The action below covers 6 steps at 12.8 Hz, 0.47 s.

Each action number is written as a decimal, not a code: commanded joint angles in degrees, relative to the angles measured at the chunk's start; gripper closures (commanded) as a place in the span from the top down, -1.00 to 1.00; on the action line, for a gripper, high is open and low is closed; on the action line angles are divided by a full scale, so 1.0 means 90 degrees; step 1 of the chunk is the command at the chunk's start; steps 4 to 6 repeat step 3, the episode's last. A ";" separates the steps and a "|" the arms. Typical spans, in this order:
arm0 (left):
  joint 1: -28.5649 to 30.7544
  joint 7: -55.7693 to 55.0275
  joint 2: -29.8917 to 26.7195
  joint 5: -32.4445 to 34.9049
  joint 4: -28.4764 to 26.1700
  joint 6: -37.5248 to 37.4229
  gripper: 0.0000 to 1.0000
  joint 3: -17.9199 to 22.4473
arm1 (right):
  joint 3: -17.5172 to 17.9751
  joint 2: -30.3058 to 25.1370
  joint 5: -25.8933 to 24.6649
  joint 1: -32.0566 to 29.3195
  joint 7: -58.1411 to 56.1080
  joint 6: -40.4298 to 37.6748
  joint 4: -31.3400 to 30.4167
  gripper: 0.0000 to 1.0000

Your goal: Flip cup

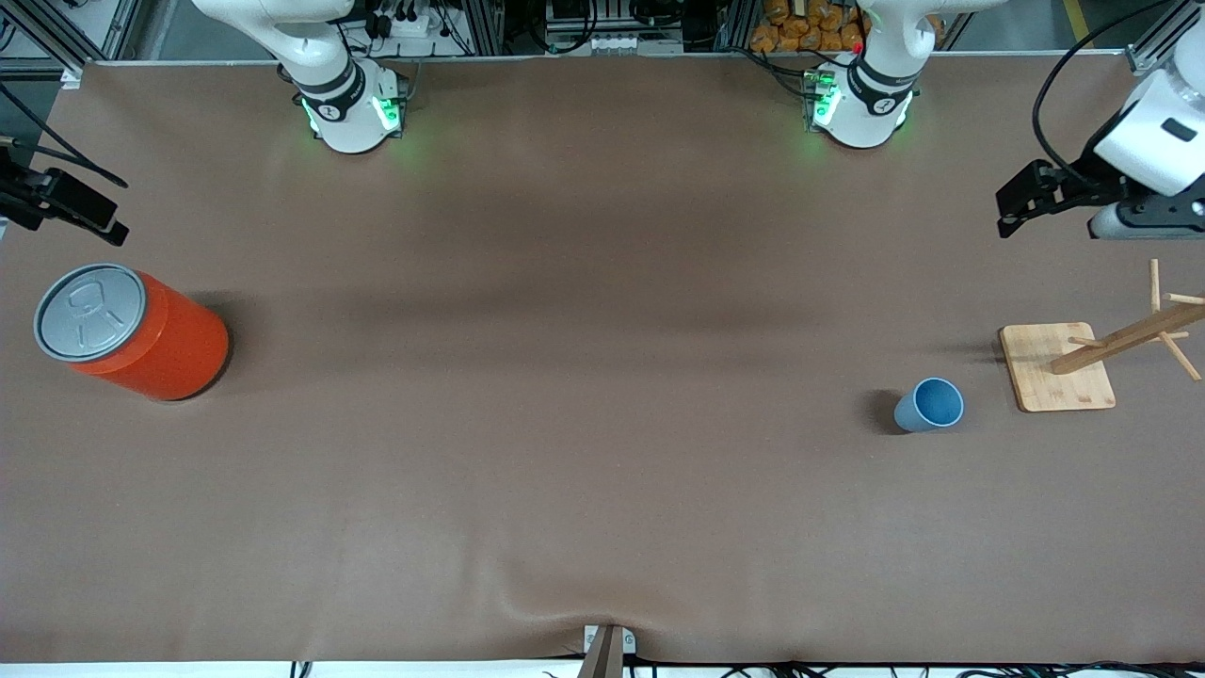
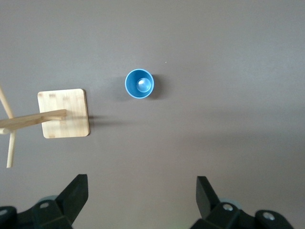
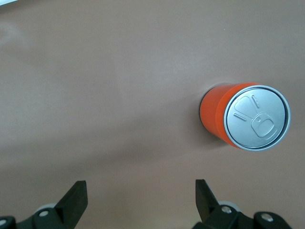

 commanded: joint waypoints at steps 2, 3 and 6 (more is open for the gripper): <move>-0.0172 0.0026 -0.0043 -0.0097 0.0299 -0.0529 1.00 0.0241 | 0.0040 -0.0119 -0.0053 -0.0068 -0.0059 -0.0028 -0.0086 1.00; -0.0162 0.0026 -0.0062 -0.0106 0.0309 -0.0577 1.00 0.0232 | 0.0040 -0.0119 -0.0053 -0.0068 -0.0059 -0.0027 -0.0086 1.00; -0.0162 0.0026 -0.0062 -0.0106 0.0309 -0.0577 1.00 0.0232 | 0.0040 -0.0119 -0.0053 -0.0068 -0.0059 -0.0027 -0.0086 1.00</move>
